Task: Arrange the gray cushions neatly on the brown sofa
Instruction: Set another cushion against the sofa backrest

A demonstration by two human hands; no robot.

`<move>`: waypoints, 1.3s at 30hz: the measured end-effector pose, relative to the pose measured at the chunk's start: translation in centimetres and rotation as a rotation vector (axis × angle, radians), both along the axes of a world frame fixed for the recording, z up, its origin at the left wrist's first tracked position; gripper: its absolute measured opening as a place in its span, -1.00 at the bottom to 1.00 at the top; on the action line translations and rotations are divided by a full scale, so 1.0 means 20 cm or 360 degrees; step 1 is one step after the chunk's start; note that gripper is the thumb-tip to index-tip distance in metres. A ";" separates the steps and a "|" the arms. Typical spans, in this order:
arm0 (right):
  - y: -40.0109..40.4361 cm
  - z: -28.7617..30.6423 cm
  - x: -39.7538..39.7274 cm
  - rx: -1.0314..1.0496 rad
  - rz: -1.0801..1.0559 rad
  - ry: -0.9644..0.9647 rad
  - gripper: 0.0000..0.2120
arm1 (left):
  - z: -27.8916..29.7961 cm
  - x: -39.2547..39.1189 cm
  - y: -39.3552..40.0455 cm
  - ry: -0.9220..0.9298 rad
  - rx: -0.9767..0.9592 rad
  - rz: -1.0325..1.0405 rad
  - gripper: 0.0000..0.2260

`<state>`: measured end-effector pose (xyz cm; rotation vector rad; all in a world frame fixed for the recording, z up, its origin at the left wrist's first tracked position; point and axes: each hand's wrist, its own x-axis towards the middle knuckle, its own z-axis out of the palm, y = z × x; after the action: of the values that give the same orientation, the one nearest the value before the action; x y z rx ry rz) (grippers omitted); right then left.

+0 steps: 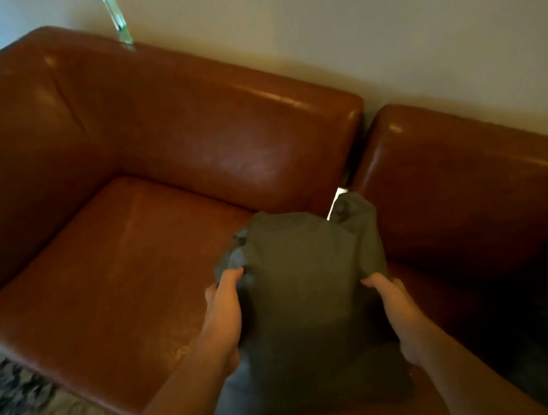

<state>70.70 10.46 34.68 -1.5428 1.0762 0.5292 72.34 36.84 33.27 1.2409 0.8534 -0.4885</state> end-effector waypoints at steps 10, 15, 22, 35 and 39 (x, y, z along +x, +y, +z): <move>-0.05 0.11 0.17 -0.0009 -0.0381 -0.0569 -0.26 | 0.18 0.65 -0.09 -0.0431 -0.0213 -0.0236 -0.40; -0.04 0.06 0.22 -0.0067 -0.0520 -0.0768 -0.35 | 0.13 0.79 -0.13 -0.0527 -0.0264 -0.0303 -0.22; 0.02 -0.13 0.18 -0.0049 -0.0558 -0.0852 -0.40 | -0.14 0.84 -0.16 -0.0586 -0.0169 -0.0480 0.02; 0.04 -0.15 0.15 -0.0442 -0.0456 -0.1013 -0.20 | -0.20 0.83 -0.26 -0.0585 -0.0238 -0.0421 -0.21; 0.03 -0.15 0.17 -0.0465 -0.0386 -0.0854 -0.04 | -0.22 0.84 -0.23 -0.0585 -0.0201 -0.0482 -0.08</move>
<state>74.10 11.09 31.70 -1.6449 0.9214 -0.2150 89.21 32.24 28.93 1.2973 0.3207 -0.5253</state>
